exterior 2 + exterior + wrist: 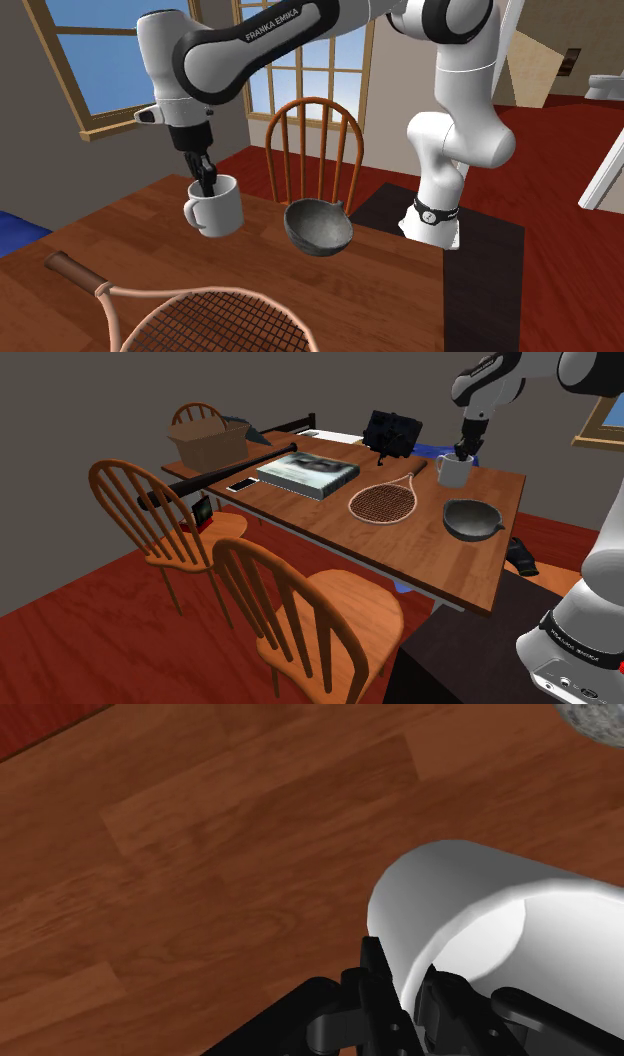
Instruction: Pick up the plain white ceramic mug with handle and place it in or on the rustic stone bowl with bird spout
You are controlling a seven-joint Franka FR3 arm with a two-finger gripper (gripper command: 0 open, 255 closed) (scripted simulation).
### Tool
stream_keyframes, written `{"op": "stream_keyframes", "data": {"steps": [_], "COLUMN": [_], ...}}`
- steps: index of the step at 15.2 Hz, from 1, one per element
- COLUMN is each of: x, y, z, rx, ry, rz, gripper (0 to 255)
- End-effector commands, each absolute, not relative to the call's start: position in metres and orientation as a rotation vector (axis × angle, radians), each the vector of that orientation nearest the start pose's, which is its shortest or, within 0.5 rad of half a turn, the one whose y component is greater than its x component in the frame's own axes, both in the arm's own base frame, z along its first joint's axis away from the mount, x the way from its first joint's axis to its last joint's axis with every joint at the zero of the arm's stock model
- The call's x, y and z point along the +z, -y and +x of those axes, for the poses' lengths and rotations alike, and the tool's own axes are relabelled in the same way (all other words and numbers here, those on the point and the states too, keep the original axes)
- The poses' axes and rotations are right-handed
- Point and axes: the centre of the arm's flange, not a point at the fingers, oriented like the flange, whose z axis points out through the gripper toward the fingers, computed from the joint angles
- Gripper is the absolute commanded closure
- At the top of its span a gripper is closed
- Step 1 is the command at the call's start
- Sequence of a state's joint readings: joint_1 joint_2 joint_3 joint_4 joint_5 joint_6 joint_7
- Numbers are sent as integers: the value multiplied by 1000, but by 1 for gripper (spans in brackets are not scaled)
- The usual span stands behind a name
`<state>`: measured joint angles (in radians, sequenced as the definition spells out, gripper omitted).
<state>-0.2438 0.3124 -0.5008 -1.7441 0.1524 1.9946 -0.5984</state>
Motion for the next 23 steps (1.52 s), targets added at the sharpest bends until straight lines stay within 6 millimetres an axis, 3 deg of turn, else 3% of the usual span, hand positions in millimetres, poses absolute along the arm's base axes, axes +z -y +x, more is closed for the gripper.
{"op": "stream_keyframes", "data": {"steps": [1, 15, 23], "x": [422, 493, 504], "y": [403, 403, 325], "z": [488, 488, 417], "rx": [35, 35, 35], "ry": [-300, -300, -300], "rz": [-3122, -3122, -3122], "gripper": [255, 255, 255]}}
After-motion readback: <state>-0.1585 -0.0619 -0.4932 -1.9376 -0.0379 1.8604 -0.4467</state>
